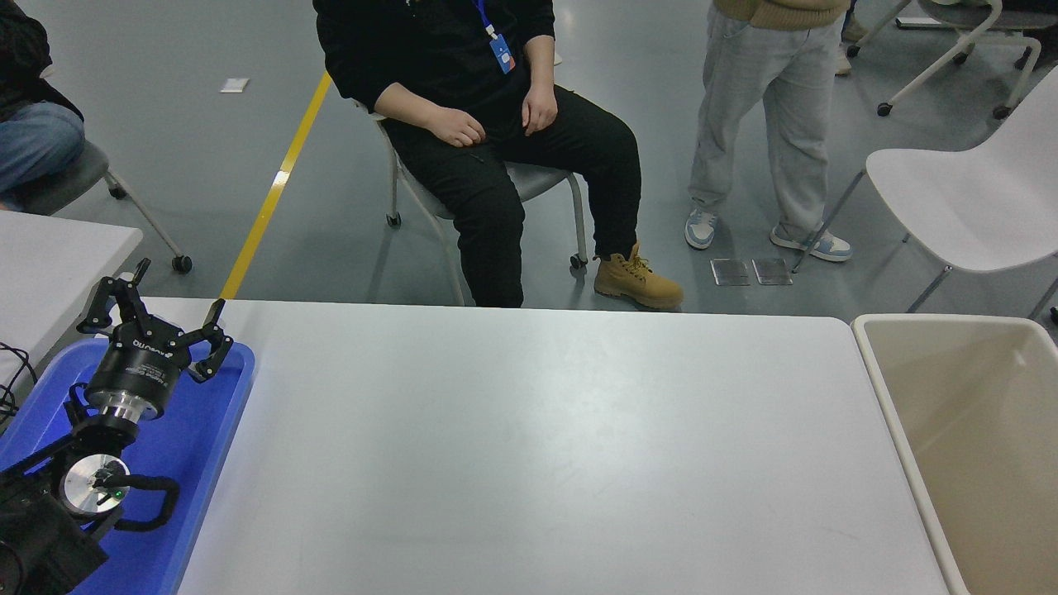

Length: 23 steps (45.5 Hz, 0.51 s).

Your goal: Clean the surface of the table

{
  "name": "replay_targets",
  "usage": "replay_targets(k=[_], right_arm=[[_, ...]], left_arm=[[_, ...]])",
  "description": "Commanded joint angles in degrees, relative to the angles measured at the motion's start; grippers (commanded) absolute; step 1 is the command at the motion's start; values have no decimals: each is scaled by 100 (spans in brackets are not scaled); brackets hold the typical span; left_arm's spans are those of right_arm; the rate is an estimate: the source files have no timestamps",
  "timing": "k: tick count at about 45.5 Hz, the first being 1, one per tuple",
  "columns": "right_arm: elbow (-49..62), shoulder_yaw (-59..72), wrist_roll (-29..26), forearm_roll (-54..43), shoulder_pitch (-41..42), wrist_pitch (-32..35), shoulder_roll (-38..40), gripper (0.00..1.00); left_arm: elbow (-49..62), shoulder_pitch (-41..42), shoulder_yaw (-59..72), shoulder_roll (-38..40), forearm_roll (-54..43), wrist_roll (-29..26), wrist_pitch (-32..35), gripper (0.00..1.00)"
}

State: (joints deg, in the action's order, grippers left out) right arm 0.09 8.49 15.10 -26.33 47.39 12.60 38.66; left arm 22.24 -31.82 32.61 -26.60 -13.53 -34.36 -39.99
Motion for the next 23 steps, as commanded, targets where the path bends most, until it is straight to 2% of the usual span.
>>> replay_targets(k=[1,14,23], right_arm=[[26,83,-174,-30,-370,-117,-447,0],[26,364,-201,-30,-827,-724,-1071,0],[26,382,-201,-21,-968,-812,-1229,0]], left_arm=[[0,0,0,6,-1,0,0,100],[0,0,0,-3,8,0,0,100],[0,0,0,6,-1,0,0,100]])
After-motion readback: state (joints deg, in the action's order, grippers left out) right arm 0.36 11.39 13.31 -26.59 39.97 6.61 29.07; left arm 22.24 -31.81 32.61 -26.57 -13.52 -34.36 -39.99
